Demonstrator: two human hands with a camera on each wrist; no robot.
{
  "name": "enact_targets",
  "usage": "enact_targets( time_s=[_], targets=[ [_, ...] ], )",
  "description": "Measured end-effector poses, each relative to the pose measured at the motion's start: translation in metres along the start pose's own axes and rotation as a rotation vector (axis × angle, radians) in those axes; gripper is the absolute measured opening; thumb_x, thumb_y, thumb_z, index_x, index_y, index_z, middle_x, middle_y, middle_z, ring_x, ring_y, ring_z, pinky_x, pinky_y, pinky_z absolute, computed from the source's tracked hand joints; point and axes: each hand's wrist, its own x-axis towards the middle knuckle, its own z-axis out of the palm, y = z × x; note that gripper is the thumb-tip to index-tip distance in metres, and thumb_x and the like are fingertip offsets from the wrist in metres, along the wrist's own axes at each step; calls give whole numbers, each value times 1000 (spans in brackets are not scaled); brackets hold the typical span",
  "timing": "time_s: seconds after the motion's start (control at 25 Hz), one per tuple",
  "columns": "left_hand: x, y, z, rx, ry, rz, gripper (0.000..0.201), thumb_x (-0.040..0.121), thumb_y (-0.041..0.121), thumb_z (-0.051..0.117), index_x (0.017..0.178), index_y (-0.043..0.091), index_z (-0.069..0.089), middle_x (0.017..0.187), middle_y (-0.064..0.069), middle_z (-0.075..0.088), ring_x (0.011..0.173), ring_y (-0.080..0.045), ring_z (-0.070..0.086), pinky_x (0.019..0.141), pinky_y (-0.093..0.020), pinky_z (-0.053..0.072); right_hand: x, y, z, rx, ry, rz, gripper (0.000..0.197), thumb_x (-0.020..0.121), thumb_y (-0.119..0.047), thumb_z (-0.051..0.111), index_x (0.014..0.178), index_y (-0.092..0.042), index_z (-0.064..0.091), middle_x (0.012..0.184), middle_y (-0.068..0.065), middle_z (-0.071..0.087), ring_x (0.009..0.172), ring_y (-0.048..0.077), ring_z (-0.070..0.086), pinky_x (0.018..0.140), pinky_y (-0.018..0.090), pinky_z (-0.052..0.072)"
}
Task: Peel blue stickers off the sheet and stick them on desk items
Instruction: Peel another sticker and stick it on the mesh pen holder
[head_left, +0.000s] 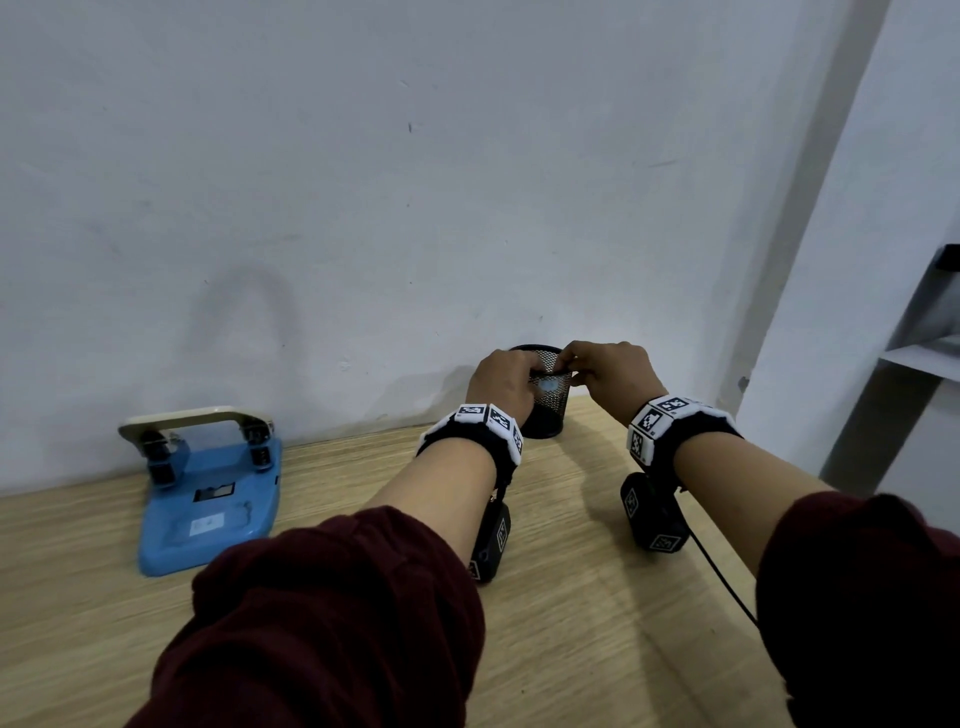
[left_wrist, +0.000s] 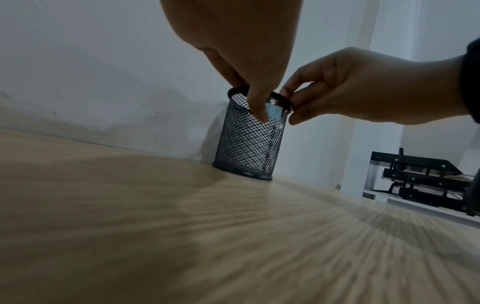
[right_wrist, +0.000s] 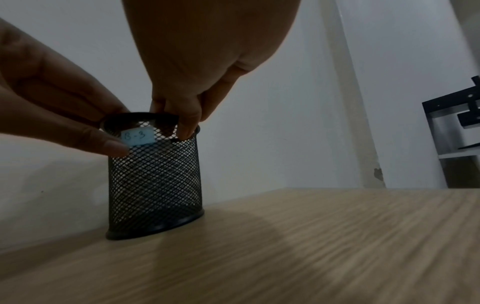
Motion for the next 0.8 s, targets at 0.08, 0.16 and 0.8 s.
enact_targets(
  time_s=[0.08, 0.16, 0.8],
  targets=[
    [2, -2, 0, -9, -8, 1, 31, 84, 11, 63, 112, 20, 70, 112, -11, 72, 108, -31, 64, 93, -37, 52, -1, -2, -8, 36, -54, 14, 32, 80, 1, 58, 95, -25, 69, 96, -5, 77, 94, 5, 70, 76, 14, 40],
    [3, -3, -1, -20, -19, -1, 30, 83, 14, 64, 112, 21, 71, 111, -10, 73, 107, -30, 65, 92, -36, 52, -2, -4, -12, 32, -64, 9, 20, 81, -12, 66, 97, -24, 70, 97, -7, 77, 96, 1, 66, 74, 13, 33],
    [4, -3, 4, -63, 26, -39, 23, 86, 15, 60, 102, 17, 76, 100, -13, 76, 99, -32, 67, 87, -38, 54, -3, -5, -3, -5, 25, -34, 19, 84, -11, 61, 97, -21, 71, 95, -10, 77, 101, 7, 70, 78, 16, 36]
  ],
)
